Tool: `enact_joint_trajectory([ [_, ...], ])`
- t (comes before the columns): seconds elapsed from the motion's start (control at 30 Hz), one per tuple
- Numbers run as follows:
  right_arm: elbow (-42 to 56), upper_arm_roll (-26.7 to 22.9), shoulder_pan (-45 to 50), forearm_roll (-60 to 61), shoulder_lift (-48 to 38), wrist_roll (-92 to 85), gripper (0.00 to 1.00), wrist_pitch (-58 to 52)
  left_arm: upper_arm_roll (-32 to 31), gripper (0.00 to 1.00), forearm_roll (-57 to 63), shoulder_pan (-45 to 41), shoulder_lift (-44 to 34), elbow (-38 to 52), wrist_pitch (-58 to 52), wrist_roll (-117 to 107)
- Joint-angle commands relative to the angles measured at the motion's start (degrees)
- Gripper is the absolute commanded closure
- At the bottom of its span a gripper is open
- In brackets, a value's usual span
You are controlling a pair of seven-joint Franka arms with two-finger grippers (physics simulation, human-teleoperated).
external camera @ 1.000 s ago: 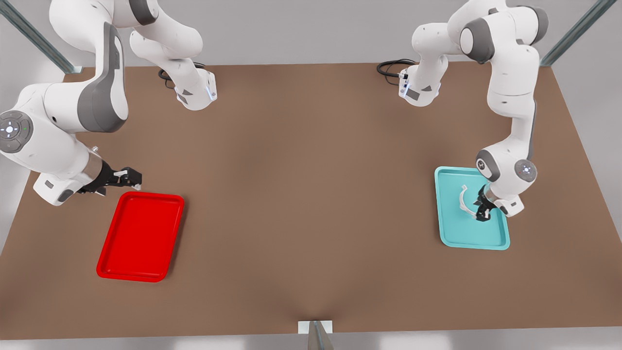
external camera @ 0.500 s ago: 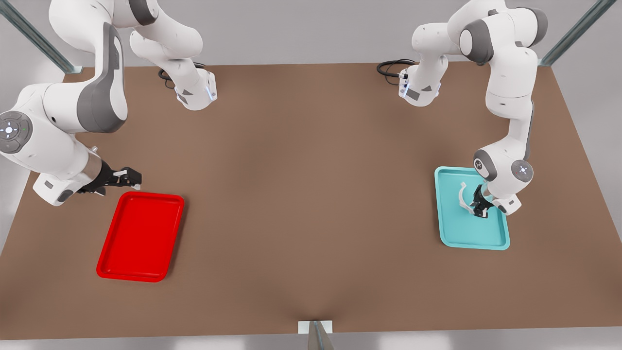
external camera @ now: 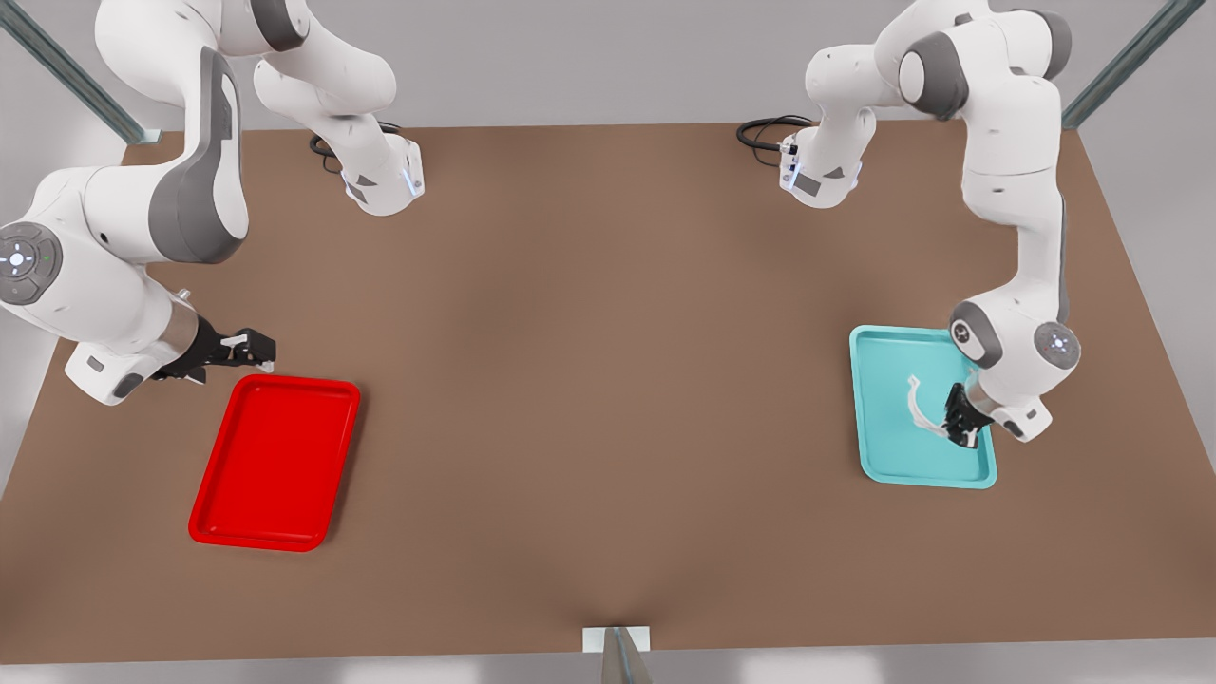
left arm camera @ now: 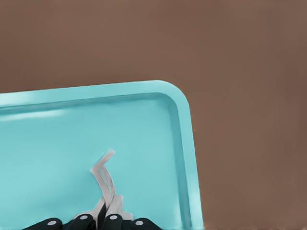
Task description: Take the drainage pipe clamp from the left arm, pass it to the right arm, and place it in the plate on the right side
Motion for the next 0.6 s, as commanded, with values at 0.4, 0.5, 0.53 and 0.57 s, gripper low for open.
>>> enact_joint_trajectory([
  [0.4,0.24,0.0,-0.02,0.13,-0.07,-0.24,0.0,0.55,-0.01,0.79,-24.85,-37.25,7.7,26.03,-12.47,-100.22],
  [0.5,3.4,0.53,3.32,-0.05,2.3,0.64,0.0,3.97,0.16,0.79,-21.51,-41.74,12.18,32.97,-6.39,-110.95],
  [0.53,4.29,0.7,4.81,0.13,3.79,1.95,0.0,5.2,0.16,0.79,-21.42,-42.44,13.41,34.82,-6.12,-113.85],
  [0.57,4.73,1.84,5.43,2.67,5.12,5.64,0.0,7.57,0.16,0.79,-21.33,-42.71,14.73,36.67,-5.68,-117.02],
])
